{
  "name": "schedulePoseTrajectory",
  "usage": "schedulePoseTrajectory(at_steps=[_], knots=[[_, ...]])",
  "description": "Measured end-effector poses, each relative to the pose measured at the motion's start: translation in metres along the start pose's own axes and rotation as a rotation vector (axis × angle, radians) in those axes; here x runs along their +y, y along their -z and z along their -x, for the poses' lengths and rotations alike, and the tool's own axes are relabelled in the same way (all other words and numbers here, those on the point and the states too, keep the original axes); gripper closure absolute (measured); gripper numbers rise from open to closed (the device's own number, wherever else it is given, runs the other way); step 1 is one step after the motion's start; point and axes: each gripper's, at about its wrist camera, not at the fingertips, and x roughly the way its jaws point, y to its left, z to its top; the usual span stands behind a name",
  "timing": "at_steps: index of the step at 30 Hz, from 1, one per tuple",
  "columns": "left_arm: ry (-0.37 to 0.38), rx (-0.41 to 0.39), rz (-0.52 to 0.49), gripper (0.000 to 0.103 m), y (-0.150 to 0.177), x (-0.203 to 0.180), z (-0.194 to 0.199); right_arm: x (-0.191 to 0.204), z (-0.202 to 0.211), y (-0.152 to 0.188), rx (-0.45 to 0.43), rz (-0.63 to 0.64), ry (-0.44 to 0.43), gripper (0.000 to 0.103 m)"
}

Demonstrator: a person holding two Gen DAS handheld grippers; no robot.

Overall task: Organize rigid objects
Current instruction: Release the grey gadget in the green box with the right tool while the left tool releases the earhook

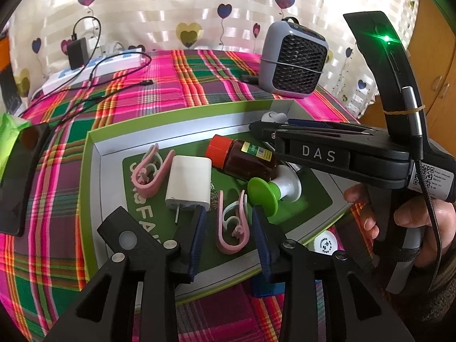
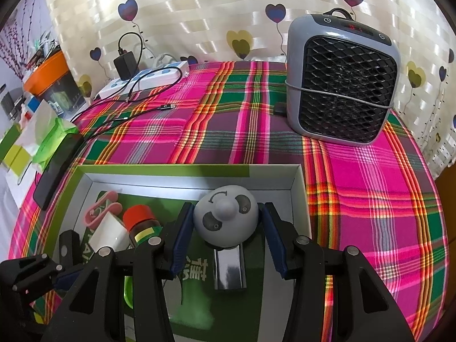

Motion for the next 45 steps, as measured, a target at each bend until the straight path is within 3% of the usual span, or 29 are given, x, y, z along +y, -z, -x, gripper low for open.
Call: schedulePoseTrajectory(at_steps=[21, 45], knots=[[-0.024, -0.059, -0.011, 0.069, 0.011, -0.010, 0.029, 0.005, 0.035, 0.015, -0.079, -0.019, -0.028, 0.049], [-0.038, -0.107, -0.003, 0.069, 0.049, -0.012, 0.073, 0.025, 0.092, 0.072, -0.147, -0.007, -0.020, 0.049]])
